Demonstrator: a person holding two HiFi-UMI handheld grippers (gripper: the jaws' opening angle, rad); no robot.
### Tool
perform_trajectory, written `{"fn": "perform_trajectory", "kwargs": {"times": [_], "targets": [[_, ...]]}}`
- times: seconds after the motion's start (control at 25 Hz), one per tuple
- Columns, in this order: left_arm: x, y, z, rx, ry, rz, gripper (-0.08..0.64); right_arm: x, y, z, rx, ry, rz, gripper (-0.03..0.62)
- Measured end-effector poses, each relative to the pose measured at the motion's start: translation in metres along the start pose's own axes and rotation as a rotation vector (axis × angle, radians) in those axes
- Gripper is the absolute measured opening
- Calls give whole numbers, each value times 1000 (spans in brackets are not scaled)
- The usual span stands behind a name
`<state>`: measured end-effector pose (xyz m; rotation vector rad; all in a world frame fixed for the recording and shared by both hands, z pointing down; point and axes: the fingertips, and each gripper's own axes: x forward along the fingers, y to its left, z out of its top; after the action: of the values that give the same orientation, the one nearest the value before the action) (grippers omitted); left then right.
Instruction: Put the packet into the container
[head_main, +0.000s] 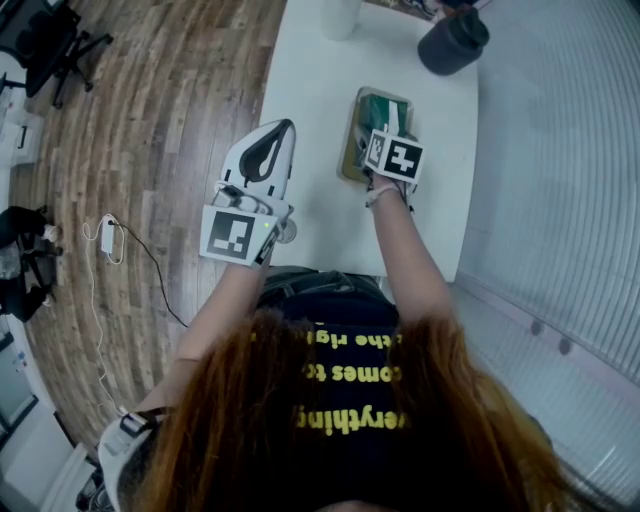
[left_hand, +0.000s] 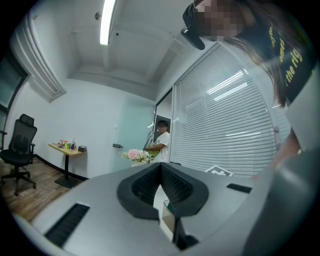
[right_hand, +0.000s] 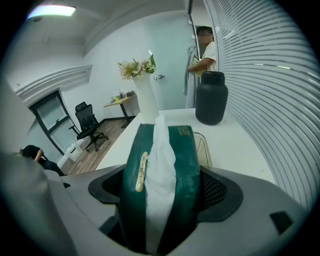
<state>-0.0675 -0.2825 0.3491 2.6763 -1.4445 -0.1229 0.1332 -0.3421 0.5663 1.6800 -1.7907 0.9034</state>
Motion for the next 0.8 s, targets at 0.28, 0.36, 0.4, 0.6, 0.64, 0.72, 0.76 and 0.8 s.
{"fn": "perform_trajectory", "kwargs": {"times": [0.28, 0.36, 0.4, 0.6, 0.64, 0.72, 0.76, 0.8], "targets": [[2, -1, 1, -4, -11, -8, 2, -1, 5, 3, 17, -13, 53, 410], [0, -3, 0, -9, -20, -24, 2, -4, 6, 5, 15, -38, 56, 410], [0, -4, -1, -12, -23, -31, 2, -6, 7, 6, 8, -50, 57, 410], [0, -5, 3, 3, -10, -16, 2, -10, 13, 5, -46, -64, 80, 408], [0, -5, 4, 6, -9, -15, 2, -10, 15, 3, -49, -62, 85, 408], [-1, -6, 4, 5, -10, -20, 2, -10, 17, 1, -47, -59, 92, 408], [-1, -7, 4, 4, -14, -26, 2, -11, 18, 0, -47, -61, 93, 408], [-2, -9, 4, 3, -18, -31, 2, -11, 18, -2, -49, -64, 93, 408]]}}
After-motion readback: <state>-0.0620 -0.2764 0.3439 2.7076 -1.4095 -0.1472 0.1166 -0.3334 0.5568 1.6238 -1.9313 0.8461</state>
